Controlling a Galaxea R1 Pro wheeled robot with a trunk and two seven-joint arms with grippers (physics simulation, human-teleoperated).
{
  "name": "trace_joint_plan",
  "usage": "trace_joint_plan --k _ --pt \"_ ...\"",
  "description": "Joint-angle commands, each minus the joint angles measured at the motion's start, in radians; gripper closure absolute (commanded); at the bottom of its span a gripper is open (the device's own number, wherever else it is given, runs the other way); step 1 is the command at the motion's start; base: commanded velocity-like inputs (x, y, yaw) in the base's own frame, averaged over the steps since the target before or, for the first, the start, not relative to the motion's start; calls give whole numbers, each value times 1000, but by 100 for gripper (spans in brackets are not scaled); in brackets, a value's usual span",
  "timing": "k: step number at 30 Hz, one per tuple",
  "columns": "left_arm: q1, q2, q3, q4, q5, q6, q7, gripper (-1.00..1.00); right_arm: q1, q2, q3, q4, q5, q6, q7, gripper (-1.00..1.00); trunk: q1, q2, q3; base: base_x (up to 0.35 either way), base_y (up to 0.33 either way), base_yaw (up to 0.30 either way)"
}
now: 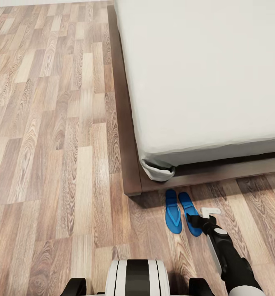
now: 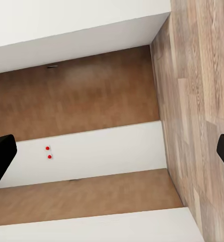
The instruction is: In the bedroom, move the book from the bed onto either nightstand, and place the two sandals side by side next to the bed.
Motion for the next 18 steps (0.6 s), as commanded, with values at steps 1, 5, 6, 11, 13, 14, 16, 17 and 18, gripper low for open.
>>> trace_joint_plan --k 1,5,6,11,13,14,16,17,18 --pt "0 1 -9 -1 8 5 5 -100 0 0 -2 -2 10 5 8 -100 0 0 -1 0 0 0" --pt "0 1 -9 0 6 5 4 -100 0 -8 -4 -2 10 5 8 -100 0 0 -1 0 0 0" --pt "0 1 -9 0 6 5 4 -100 0 -10 -5 -2 10 5 8 -100 0 0 -1 0 0 0" --pt "0 1 -9 0 5 5 2 -100 0 -20 -6 -2 9 6 8 -100 -2 1 15 0 0 0" --pt "0 1 -9 0 5 5 -2 -100 0 -21 -9 -2 9 6 8 -100 -3 1 23 0 0 0" --pt "0 1 -9 0 5 5 -4 -100 0 -22 -11 -2 9 6 8 -100 -3 1 23 0 0 0" --pt "0 1 -9 0 5 5 -8 -100 0 -23 -15 -2 9 6 8 -100 -3 1 23 0 0 0" --pt "0 1 -9 0 5 5 -9 -100 0 -23 -16 -2 9 6 8 -100 -3 1 23 0 0 0" --pt "0 1 -9 0 5 5 -9 -100 0 -23 -16 -2 9 6 8 -100 -3 1 23 0 0 0"
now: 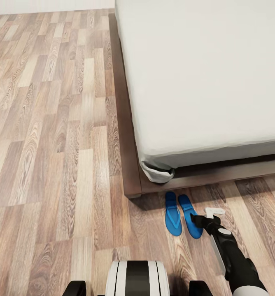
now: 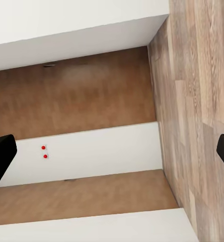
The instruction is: In the bedroom, move the book from the bed onto either nightstand, and place the two sandals side by side next to the bed.
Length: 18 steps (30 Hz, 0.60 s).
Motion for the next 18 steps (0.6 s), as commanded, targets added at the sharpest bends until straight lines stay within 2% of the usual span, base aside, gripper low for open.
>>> trace_joint_plan --k 1,5,18 --pt "0 1 -9 -1 8 5 4 -100 0 0 -4 -2 10 5 8 -100 0 0 -1 0 0 0" --pt "0 1 -9 -1 8 5 0 -100 0 -3 -7 -1 10 5 8 -100 0 0 -1 0 0 0" --pt "0 1 -9 -1 7 5 -3 -100 0 -15 -9 6 10 6 8 -100 -6 3 50 0 0 0"
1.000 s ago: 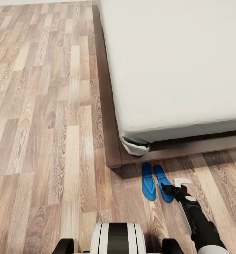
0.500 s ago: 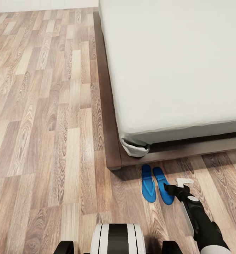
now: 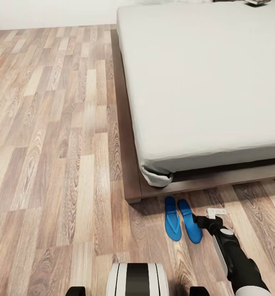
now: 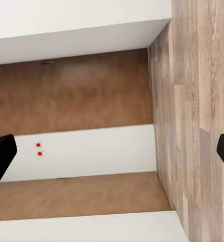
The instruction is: In the bedroom, move the book from the bed onto either nightstand, and place the two sandals side by side next to the bed.
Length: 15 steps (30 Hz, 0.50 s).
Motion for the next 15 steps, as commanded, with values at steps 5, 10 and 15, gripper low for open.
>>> trace_joint_plan --k 5,10,15 --pt "0 1 -9 -1 7 5 4 -100 0 -3 -2 6 10 5 8 -100 -2 1 19 0 0 0" --pt "0 1 -9 -1 7 5 -4 -100 0 -15 -2 16 10 5 8 -100 -3 1 27 0 0 0" --pt "0 1 -9 0 3 5 -23 -100 0 -26 -12 34 10 6 8 -100 -3 1 27 0 0 0"
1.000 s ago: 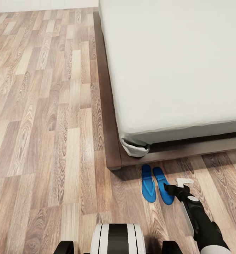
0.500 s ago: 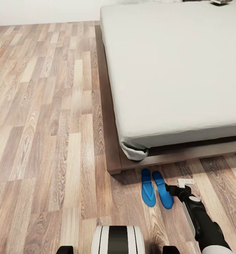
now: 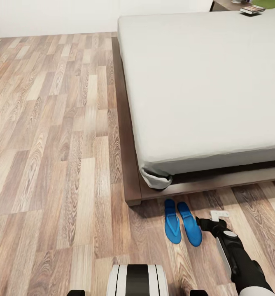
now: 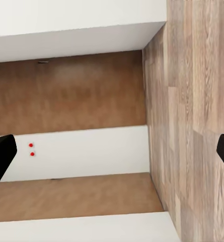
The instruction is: In the bedroom, move the book from the bed onto either nightstand, and place the two sandals side by side next to the bed.
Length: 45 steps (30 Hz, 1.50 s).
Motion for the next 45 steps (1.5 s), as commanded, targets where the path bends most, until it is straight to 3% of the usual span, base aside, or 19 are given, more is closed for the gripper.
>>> trace_joint_plan --k 1,9,17,28,45 --pt "0 1 -9 -1 6 5 2 -100 0 -1 -7 0 10 6 8 -100 0 0 -1 0 0 0" --pt "0 0 -9 -1 -1 5 -15 -100 0 -13 -24 38 11 12 9 -100 0 0 -1 0 0 0" --pt "0 -1 -7 -1 -2 5 -31 -100 0 -36 -27 86 11 7 9 -100 -4 2 30 0 0 0" --pt "0 -2 -7 -1 -1 5 -68 -100 0 -56 -25 150 16 5 10 -100 -4 2 30 0 0 0" --pt "0 -2 -7 -1 -2 5 -91 -100 3 -81 -25 172 16 12 12 -100 -11 6 96 0 0 0"
